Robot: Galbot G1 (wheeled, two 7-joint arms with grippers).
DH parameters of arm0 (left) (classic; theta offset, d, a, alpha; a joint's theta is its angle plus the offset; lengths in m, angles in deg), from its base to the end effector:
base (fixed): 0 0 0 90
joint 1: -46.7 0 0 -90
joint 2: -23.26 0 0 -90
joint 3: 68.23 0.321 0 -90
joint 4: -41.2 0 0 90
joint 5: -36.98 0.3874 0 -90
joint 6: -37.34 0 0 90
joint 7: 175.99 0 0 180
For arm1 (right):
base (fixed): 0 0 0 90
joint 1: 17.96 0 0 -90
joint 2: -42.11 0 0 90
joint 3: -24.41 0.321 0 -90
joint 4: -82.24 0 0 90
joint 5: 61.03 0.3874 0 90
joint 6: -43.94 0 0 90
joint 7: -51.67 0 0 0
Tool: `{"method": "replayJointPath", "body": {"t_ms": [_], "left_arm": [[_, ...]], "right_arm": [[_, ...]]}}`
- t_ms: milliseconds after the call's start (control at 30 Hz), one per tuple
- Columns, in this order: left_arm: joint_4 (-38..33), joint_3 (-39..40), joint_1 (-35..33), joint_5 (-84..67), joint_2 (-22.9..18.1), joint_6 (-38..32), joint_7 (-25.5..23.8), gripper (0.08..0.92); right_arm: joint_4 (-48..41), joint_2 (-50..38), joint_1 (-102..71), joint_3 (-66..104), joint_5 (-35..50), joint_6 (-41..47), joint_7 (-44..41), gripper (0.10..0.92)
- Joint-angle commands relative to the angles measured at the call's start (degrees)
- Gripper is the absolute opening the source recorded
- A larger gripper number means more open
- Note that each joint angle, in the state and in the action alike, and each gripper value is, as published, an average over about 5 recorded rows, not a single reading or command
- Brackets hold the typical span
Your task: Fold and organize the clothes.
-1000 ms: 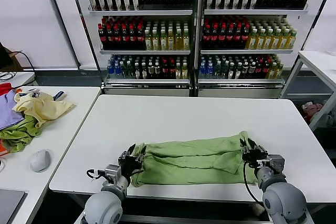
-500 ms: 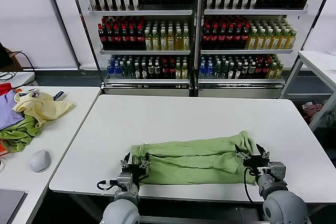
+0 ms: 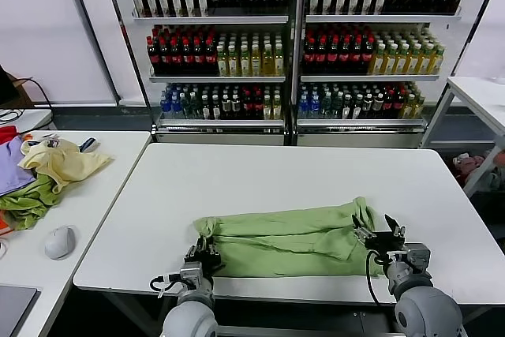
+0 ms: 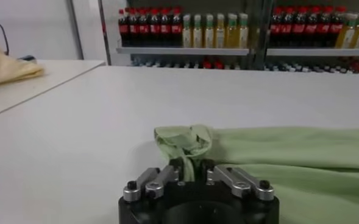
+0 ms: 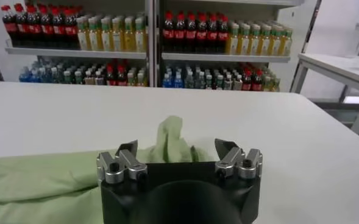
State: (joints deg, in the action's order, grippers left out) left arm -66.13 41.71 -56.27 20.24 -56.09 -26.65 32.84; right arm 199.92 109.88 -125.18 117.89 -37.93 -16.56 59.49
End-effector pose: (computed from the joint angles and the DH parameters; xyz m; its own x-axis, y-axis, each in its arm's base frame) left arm 0.2882 -0.0860 -0.2976 -0.8894 -0.0680 0.4520 -0.0646 0.9976 0.0229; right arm 0.2908 -0.0726 -0.2186 -0.9415 0.0115 0.3368 -0.0012 0.9993 -0.0374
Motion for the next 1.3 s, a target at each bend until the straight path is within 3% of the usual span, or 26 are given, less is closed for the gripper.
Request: {"method": "replayJointPath", "body": {"t_ms": [33, 233, 400, 533, 733, 1000, 1300], "left_arm": [[-1.9, -8.3, 0.8, -6.6, 8.4, -0.6, -2.0, 0.187], [-4.4, -18.4, 2.5, -17.3, 17.1, -1.7, -4.0, 0.108], [-9.9, -23.3, 3.1, -35.8, 18.6, -3.5, -4.7, 0.108], [-16.2, -20.8, 2.9, -46.6, 15.5, -4.4, -5.5, 0.108], [-20.8, -10.8, 3.4, -50.5, 8.6, -4.8, -6.5, 0.108], [-13.7, 2.6, 9.0, -48.2, 2.1, -5.1, -5.9, 0.108], [-2.1, 10.6, 15.3, -40.2, -3.4, -4.4, -5.6, 0.108]], "right_arm": [[0.2, -0.1, 0.0, 0.0, -0.1, -0.2, -0.1, 0.823], [0.3, -0.3, 0.4, 0.1, -0.1, -0.4, -0.1, 0.823], [0.2, -0.2, 1.1, -0.3, -0.4, -0.4, -0.1, 0.823], [-0.1, 0.0, 1.6, -0.7, -1.0, -0.3, -0.2, 0.823], [0.0, 0.1, 1.4, -0.8, -1.7, -0.3, -0.2, 0.823], [0.5, 0.0, 1.0, -0.2, -1.9, -0.3, -0.3, 0.823], [0.6, 0.4, 1.2, -0.1, -2.2, -0.3, -0.4, 0.823]]}}
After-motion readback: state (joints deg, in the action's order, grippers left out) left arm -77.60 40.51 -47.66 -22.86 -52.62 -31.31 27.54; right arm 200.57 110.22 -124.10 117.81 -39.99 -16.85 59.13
